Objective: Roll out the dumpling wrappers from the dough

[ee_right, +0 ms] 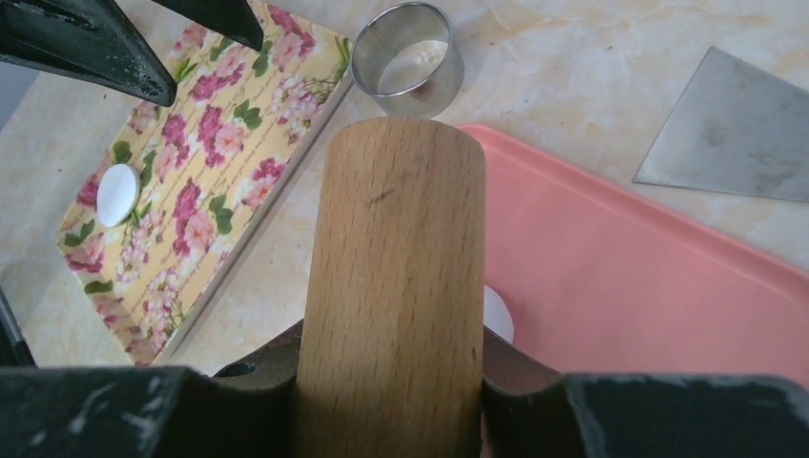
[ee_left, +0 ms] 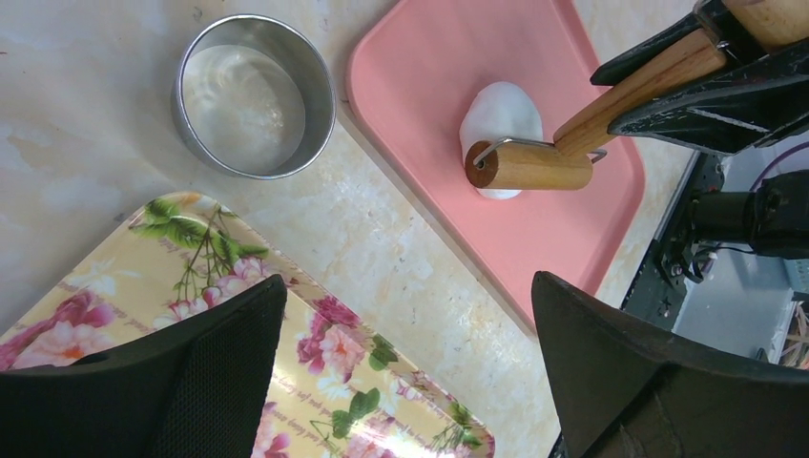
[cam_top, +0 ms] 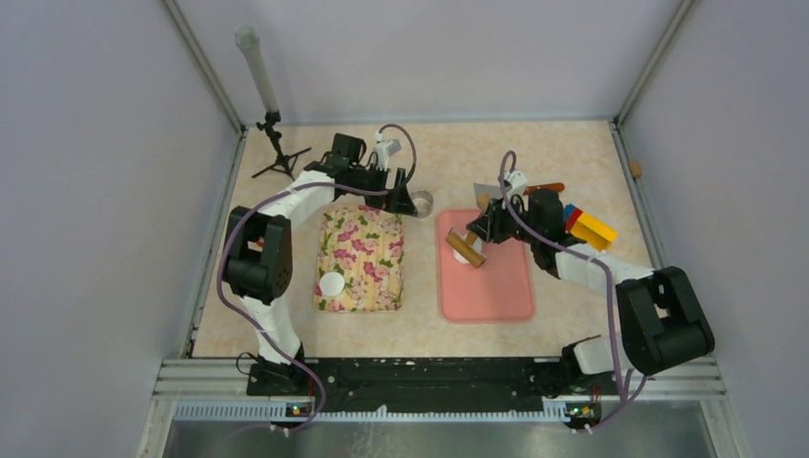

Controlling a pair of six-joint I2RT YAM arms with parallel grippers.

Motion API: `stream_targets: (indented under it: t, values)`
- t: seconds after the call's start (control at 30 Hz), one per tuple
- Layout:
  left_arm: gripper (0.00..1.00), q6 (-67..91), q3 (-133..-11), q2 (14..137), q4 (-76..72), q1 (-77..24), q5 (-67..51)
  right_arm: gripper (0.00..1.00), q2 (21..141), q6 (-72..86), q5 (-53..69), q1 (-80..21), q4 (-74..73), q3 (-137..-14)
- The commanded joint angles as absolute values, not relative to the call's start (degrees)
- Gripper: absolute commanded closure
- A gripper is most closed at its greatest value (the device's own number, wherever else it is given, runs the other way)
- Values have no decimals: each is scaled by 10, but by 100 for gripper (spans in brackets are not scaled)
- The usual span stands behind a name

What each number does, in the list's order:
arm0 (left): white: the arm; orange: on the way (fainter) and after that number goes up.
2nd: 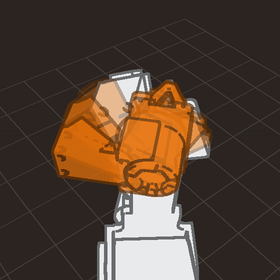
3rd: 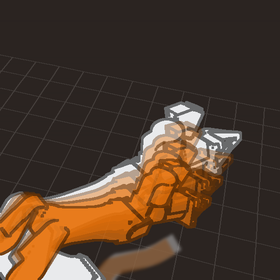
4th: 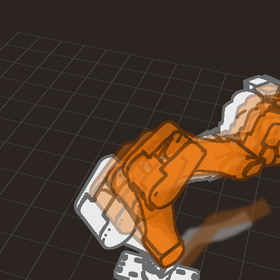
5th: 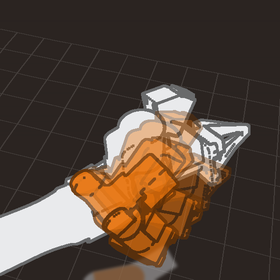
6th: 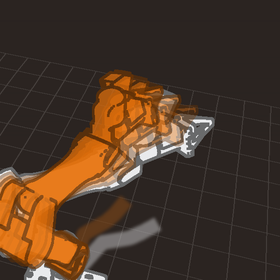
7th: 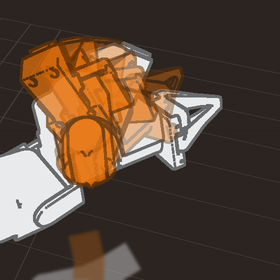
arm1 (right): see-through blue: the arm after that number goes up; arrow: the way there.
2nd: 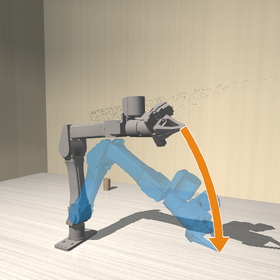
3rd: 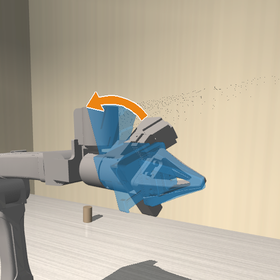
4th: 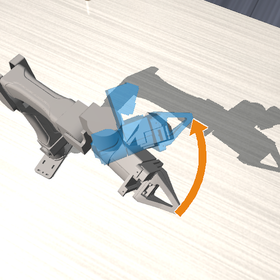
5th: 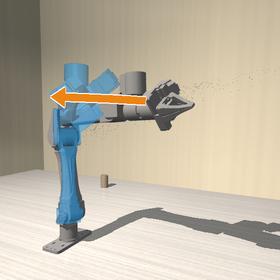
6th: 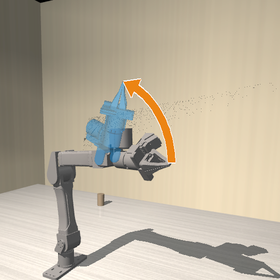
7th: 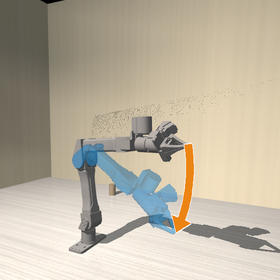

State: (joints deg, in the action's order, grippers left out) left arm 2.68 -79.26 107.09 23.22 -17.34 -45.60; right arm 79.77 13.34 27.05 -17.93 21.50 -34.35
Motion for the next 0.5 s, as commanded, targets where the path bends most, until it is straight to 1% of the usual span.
stream_targets:
  t: [0.0,0.1,0.27,0.47]
  values:
    - [2,61,-791,1064,186,-174,-452,100,755,33,203,-180,169,-361]
    - [2,88,-795,1070,171,-182,-428,100,728,-25,179,-190,175,-361]
    - [2,128,-828,1101,170,-212,-366,100,736,-74,148,-214,169,-353]
    - [3,148,-893,1166,227,-278,-271,100,730,-109,130,-223,182,-347]
